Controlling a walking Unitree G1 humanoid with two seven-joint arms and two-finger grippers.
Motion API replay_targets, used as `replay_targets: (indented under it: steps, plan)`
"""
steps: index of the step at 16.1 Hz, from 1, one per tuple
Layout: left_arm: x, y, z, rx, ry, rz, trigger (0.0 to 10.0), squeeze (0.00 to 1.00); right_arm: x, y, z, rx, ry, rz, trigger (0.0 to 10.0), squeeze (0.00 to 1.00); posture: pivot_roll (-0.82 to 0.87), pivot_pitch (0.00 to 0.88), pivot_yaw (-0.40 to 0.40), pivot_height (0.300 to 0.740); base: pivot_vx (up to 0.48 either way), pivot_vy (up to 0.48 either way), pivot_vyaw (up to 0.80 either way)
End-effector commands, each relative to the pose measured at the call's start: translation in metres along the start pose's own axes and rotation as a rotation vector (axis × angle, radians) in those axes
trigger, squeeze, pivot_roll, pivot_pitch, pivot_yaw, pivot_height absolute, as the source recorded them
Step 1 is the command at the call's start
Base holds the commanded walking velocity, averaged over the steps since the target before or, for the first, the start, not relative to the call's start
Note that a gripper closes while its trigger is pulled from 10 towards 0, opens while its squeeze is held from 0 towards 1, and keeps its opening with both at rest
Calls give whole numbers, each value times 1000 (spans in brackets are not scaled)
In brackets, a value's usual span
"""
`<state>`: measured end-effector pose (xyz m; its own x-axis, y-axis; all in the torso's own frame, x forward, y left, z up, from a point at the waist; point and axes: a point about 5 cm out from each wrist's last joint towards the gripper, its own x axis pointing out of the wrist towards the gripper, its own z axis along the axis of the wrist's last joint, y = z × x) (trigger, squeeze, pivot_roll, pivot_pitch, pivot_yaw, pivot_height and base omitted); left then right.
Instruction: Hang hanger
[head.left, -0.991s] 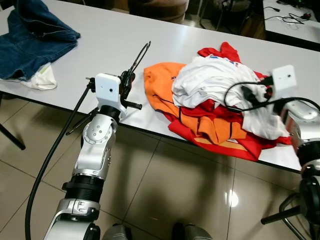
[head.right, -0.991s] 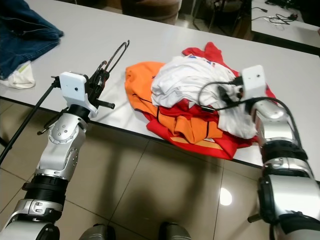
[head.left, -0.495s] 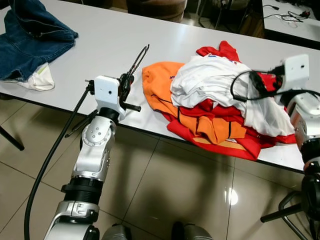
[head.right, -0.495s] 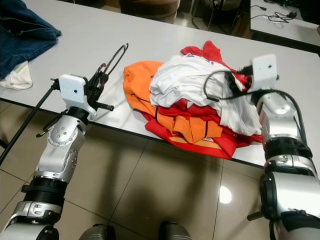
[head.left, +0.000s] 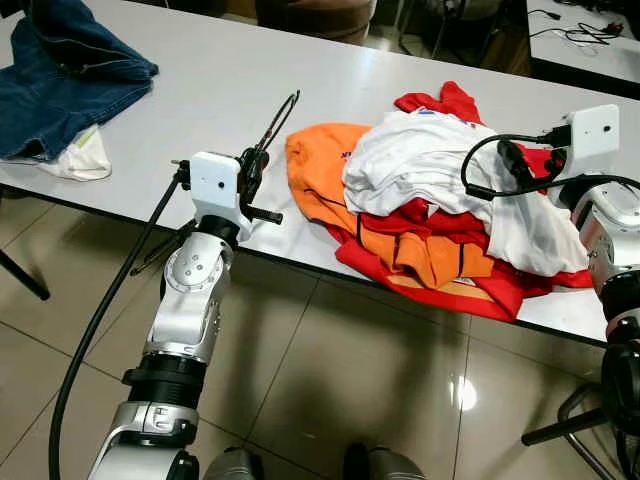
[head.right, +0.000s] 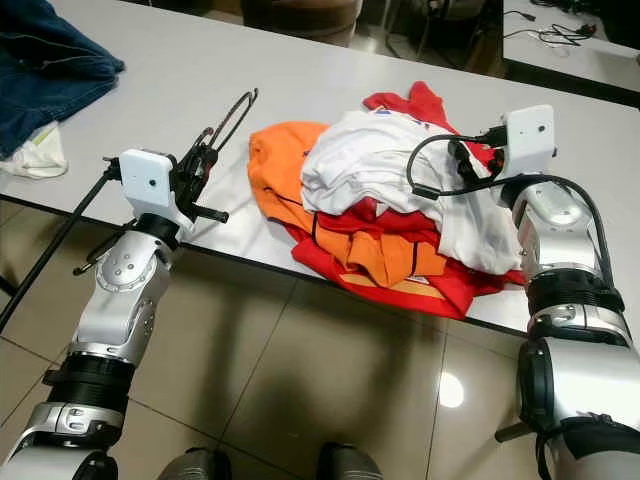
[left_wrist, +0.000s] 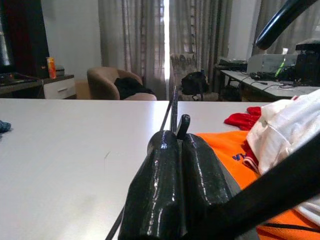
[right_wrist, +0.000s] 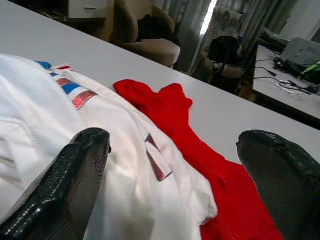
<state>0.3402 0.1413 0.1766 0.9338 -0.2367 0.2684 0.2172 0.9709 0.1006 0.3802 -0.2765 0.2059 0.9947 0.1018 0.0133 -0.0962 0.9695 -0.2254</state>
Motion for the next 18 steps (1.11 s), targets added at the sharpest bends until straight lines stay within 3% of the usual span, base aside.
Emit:
replay_targets:
  steps: [1, 5, 12, 14, 15, 18]
  plan:
    - [0, -1, 4, 10, -15, -13, 10000, 0, 0, 2, 3, 14, -25, 19, 10000, 0, -62, 112, -42, 740, 0, 0, 0]
    - [-2, -1, 4, 8, -14, -8, 10000, 0, 1, 8, 3, 63, -40, 96, 10000, 0, -62, 123, -45, 740, 0, 0, 0]
    - [-3, -1, 4, 6, -8, -9, 10000, 0, -6, 17, -22, 17, 99, 203, 10000, 0, -64, 135, -41, 740, 0, 0, 0]
    - [-3, -1, 4, 6, -7, -9, 10000, 0, -7, 14, -24, 9, 106, 176, 10000, 0, -64, 136, -40, 740, 0, 0, 0]
    - [-3, -1, 4, 7, -6, -11, 10000, 0, -9, 5, -26, -72, 124, 92, 10000, 0, -64, 136, -38, 740, 0, 0, 0]
    - [-3, -1, 4, 9, -5, -12, 10000, 0, -10, -6, -23, -166, 115, -11, 10000, 0, -63, 138, -37, 740, 0, 0, 0]
